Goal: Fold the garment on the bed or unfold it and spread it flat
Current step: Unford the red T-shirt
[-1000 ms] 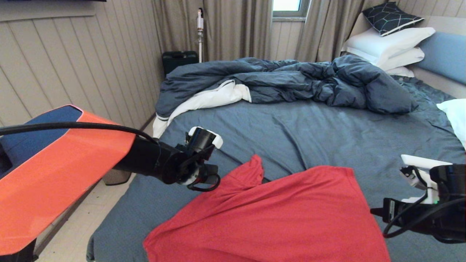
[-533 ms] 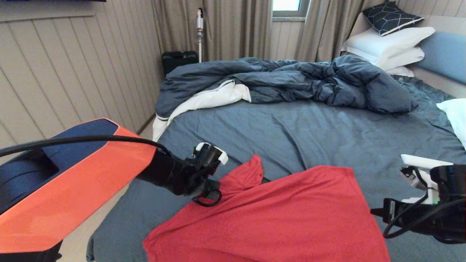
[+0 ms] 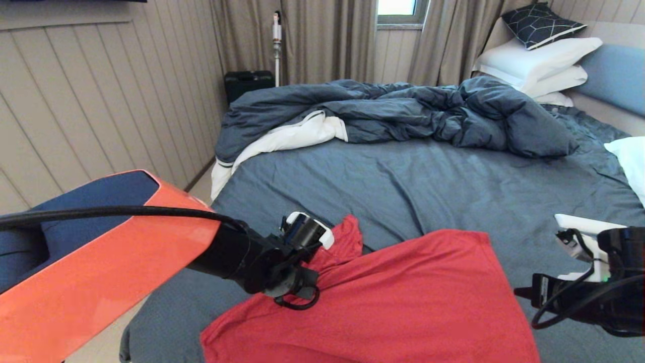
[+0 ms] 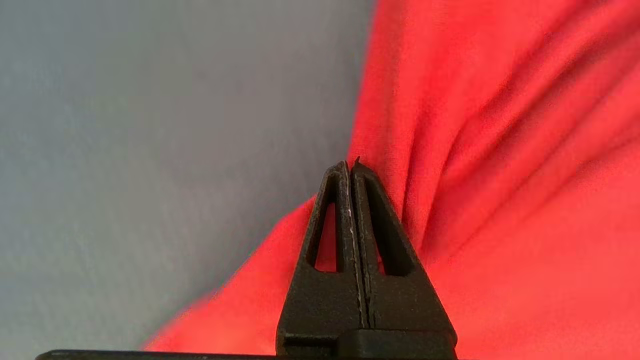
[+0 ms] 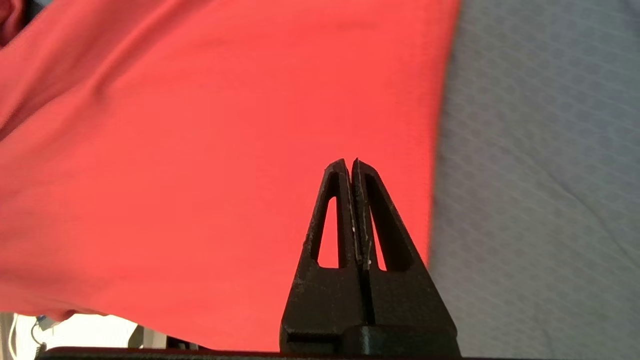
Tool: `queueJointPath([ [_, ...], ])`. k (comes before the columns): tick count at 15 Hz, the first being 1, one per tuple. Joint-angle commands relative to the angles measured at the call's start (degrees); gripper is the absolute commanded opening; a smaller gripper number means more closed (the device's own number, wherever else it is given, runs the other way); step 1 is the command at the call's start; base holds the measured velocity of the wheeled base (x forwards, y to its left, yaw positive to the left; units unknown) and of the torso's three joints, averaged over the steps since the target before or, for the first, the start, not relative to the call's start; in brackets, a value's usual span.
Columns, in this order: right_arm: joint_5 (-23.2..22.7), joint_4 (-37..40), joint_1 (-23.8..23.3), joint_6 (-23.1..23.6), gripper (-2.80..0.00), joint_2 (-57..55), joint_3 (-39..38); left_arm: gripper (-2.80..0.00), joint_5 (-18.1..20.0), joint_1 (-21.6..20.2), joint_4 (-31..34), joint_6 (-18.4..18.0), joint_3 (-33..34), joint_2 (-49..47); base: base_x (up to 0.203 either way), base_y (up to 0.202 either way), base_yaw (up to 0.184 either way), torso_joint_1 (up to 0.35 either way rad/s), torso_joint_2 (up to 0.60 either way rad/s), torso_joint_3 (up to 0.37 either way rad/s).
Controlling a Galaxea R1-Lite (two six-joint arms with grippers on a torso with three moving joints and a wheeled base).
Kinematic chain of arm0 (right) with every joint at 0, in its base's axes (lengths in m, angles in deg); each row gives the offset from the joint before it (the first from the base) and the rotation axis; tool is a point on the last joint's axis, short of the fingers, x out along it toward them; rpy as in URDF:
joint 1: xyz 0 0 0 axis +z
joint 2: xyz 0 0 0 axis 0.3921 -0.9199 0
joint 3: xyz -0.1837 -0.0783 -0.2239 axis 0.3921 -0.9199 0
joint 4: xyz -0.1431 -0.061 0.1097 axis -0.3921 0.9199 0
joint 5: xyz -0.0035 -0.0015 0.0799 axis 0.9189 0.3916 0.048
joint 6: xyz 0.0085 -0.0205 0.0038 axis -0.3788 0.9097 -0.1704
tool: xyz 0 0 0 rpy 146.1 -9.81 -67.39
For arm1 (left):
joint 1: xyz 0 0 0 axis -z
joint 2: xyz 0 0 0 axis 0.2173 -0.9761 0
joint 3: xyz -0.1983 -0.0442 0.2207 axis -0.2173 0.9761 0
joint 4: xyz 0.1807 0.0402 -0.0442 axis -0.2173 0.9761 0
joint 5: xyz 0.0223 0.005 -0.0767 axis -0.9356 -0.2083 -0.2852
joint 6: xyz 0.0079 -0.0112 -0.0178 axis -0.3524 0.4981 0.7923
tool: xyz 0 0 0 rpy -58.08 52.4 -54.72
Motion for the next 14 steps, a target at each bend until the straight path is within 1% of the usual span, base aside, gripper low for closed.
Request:
queueJointPath([
  [1,-0.1,-0.1,0.0,0.0,-2.8,0.0,0.0,-2.8,-0.1,1.8,-0.1,0.8,3.5,3.1,0.0,0.0,0.0,0.0,0.0,0.0],
  [5,-0.1,-0.1,0.0,-0.1,-2.8,0.0,-0.1,-2.8,0.2,5.1,-0.6,2.1,8.7,8.7,0.0,0.0,0.0,0.0,0.0,0.0],
  [7,-0.1,-0.3,0.0,0.0,-2.8,-0.1,-0.1,-2.8,0.0,6.7,-0.6,3.6,8.9,9.2,0.0,0.0,0.0,0.0,0.0,0.0],
  [10,-0.1,-0.3,0.0,0.0,-2.8,-0.1,-0.1,-2.8,-0.1,8.1,-0.6,4.6,8.6,8.9,0.0,0.0,0.0,0.0,0.0,0.0],
  [11,-0.1,-0.3,0.0,0.0,-2.8,-0.1,-0.1,-2.8,-0.3,7.8,-1.0,4.6,8.0,8.5,0.0,0.0,0.0,0.0,0.0,0.0],
  [12,0.0,-0.3,0.0,0.0,-2.8,-0.1,-0.1,-2.8,-0.2,6.2,-1.4,4.3,7.0,8.1,0.0,0.0,0.0,0.0,0.0,0.0],
  [14,0.0,-0.3,0.0,0.0,-2.8,-0.3,0.0,-2.8,-0.3,1.4,-1.8,3.8,3.3,6.6,0.0,0.0,0.0,0.0,0.0,0.0],
])
